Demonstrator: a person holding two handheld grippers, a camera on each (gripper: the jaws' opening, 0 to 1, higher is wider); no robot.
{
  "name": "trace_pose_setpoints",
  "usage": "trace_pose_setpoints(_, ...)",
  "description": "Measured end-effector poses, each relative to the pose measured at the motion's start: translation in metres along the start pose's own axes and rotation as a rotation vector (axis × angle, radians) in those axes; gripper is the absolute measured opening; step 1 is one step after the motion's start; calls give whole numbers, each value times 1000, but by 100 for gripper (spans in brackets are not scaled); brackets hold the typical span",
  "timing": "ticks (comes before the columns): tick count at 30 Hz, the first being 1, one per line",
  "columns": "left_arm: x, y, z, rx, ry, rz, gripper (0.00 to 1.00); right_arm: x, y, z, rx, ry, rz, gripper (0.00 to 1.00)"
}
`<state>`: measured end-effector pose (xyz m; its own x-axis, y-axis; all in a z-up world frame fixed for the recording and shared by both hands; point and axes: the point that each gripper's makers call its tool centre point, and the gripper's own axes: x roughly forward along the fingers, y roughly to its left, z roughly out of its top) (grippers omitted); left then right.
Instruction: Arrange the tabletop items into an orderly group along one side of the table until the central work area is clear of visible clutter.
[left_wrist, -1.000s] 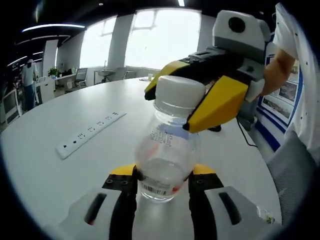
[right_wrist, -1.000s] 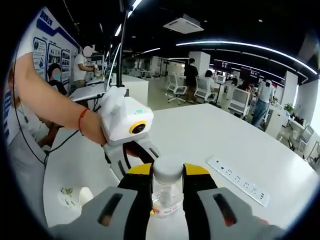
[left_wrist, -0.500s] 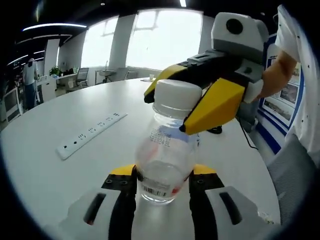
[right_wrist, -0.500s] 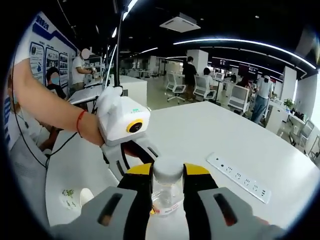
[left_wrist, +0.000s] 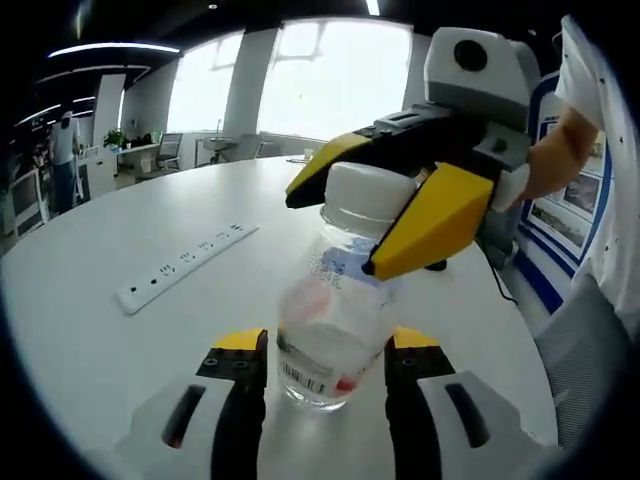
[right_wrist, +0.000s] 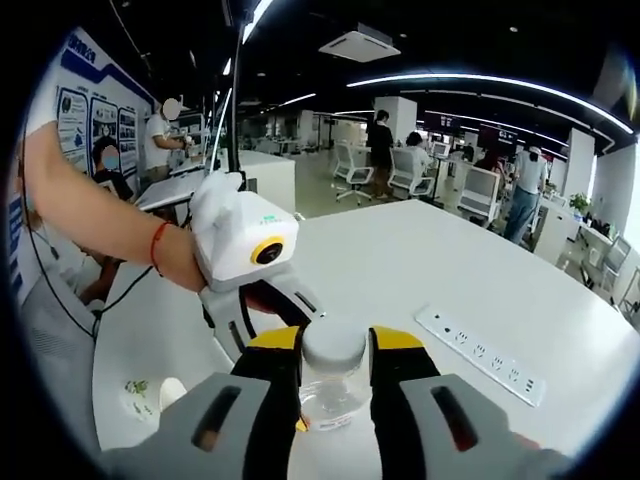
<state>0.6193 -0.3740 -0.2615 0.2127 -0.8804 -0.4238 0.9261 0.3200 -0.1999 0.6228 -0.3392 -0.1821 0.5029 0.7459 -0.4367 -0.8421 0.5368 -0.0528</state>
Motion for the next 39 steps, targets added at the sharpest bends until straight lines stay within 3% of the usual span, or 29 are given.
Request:
trace_pose_setpoints(25,-4,-7,1,20,16,-19,54,-6,-3,9,-1,-26,8,33)
trace_pose_setpoints(39,-17,-9,7,-28,11,-3,59,-16,-10,15,28,-46,2,36)
